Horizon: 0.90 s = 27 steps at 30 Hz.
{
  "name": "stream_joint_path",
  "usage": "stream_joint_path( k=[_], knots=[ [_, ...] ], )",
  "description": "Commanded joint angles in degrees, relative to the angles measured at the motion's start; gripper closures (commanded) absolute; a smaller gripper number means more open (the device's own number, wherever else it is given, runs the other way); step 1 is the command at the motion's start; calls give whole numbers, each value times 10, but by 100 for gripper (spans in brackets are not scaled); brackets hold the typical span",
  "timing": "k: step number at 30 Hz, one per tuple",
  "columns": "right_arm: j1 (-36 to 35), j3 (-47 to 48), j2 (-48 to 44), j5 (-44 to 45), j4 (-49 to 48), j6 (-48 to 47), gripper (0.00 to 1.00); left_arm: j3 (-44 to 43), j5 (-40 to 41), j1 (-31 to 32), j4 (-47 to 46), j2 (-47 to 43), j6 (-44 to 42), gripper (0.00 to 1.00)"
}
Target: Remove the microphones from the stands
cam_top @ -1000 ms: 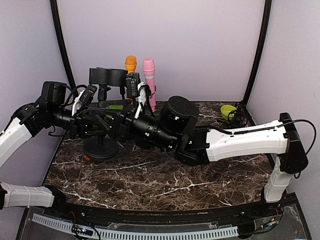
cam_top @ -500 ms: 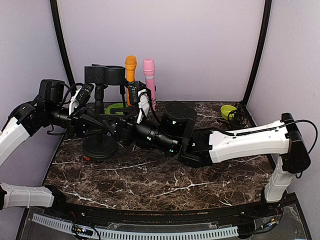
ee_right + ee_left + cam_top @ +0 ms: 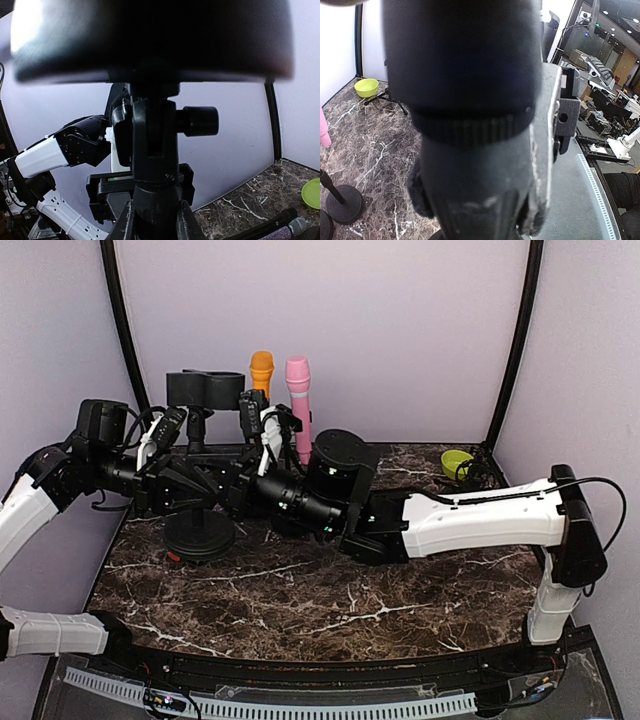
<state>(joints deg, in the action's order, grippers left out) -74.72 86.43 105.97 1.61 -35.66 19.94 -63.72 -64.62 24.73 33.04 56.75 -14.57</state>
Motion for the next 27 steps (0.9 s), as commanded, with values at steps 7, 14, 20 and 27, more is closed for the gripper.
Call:
stream_joint_path(
  k=[7, 14, 20, 27],
  knots=[
    [35, -109, -60, 110, -5, -64, 99, -22, 106, 4, 20, -11, -29, 1],
    [95, -331, -196, 265, -67, -125, 100, -46, 134, -6, 118, 26, -77, 1],
    [189, -461, -252, 310, -132, -148, 100, -43, 148, -15, 113, 18, -86, 1],
    [289, -447, -175, 337, -207, -199, 100, -44, 152, -15, 114, 31, -93, 1]
  ],
)
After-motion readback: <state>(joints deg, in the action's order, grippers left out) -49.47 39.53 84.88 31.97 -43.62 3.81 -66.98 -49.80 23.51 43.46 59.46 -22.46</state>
